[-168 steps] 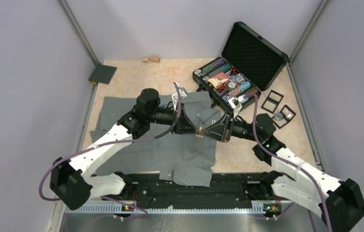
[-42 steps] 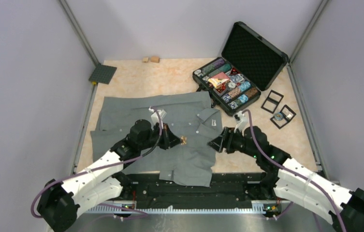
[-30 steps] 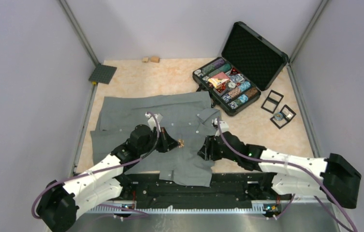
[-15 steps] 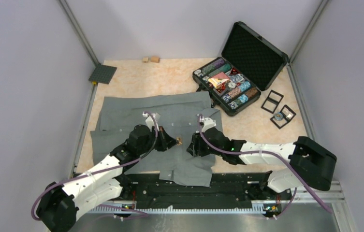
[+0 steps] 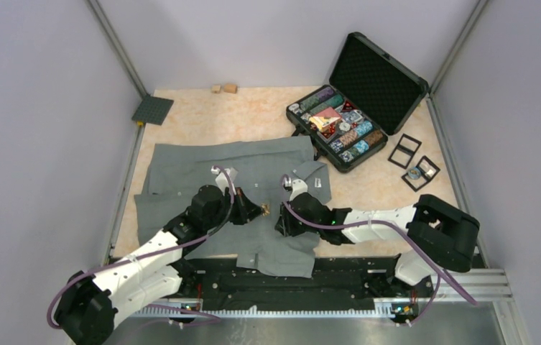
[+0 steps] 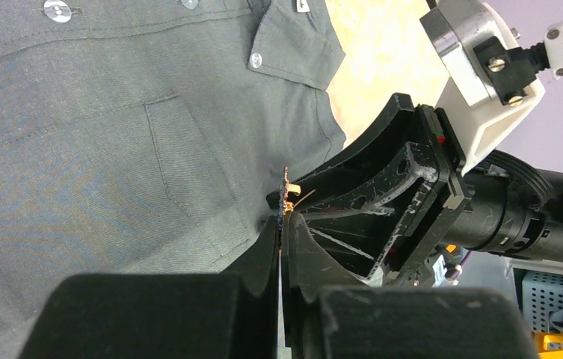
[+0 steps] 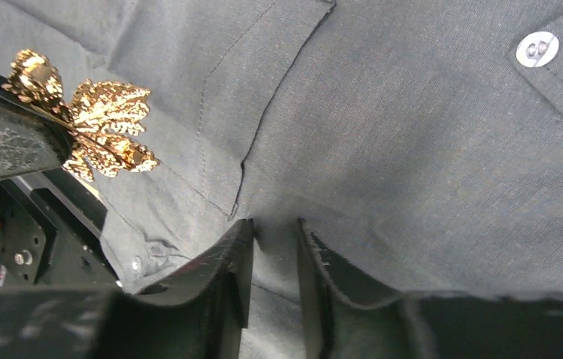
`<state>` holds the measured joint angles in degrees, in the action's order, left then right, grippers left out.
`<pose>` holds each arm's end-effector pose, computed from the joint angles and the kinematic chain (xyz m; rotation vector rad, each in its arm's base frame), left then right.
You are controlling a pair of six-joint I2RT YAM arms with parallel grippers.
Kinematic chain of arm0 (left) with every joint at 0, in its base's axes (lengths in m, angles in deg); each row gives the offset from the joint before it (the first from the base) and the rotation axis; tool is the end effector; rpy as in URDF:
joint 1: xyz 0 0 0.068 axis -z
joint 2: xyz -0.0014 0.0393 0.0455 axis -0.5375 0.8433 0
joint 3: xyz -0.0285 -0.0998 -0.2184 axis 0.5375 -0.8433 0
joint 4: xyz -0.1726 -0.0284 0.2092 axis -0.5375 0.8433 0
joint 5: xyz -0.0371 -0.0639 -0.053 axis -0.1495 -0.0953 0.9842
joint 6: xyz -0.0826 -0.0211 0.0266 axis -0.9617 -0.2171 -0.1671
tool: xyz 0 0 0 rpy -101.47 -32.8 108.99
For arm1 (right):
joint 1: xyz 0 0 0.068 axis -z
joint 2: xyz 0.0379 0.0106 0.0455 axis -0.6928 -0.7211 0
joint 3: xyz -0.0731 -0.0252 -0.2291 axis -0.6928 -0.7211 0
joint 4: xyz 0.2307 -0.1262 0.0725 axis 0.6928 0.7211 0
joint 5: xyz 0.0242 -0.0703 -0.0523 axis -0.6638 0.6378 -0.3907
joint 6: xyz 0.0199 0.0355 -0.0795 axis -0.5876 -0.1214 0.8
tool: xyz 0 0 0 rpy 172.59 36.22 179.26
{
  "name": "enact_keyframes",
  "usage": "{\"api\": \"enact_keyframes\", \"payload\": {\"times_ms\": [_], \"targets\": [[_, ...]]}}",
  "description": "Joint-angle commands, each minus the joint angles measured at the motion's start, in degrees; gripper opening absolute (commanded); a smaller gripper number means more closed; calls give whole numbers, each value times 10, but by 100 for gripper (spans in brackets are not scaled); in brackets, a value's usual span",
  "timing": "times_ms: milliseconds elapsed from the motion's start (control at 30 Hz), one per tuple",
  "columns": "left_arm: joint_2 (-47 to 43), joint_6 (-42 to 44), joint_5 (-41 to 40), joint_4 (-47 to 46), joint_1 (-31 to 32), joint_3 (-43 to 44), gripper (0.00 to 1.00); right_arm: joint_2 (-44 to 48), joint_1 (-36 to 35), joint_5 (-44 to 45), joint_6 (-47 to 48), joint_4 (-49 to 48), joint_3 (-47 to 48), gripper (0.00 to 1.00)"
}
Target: Pin the brooch onto the clothing
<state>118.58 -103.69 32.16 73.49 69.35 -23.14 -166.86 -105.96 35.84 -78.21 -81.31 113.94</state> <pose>0.1965 -0.1690 0.1575 0.0256 2.1789 -1.0780 0.1633 0.2901 0.0903 -0.4182 2.3367 0.7989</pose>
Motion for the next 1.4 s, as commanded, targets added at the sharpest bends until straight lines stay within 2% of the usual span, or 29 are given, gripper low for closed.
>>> {"api": "enact_keyframes", "payload": {"times_ms": [0,100,133,300,667,1367], "targets": [[4,7,9,-17,-4,-5,0,-11,-7,3,5,-25,24,23],[8,14,10,-16,-5,-7,0,-7,-7,4,5,-26,24,4],[9,17,8,-16,-4,-8,0,-4,-7,4,4,-26,23,0],[28,57,14,3,-4,-2,0,9,-8,6,5,-41,13,0],[69,34,-8,-37,24,-23,0,35,-8,13,2,-56,-5,0],[139,76,-81,-26,86,23,0,39,-8,2,-4,-79,-14,0]]}}
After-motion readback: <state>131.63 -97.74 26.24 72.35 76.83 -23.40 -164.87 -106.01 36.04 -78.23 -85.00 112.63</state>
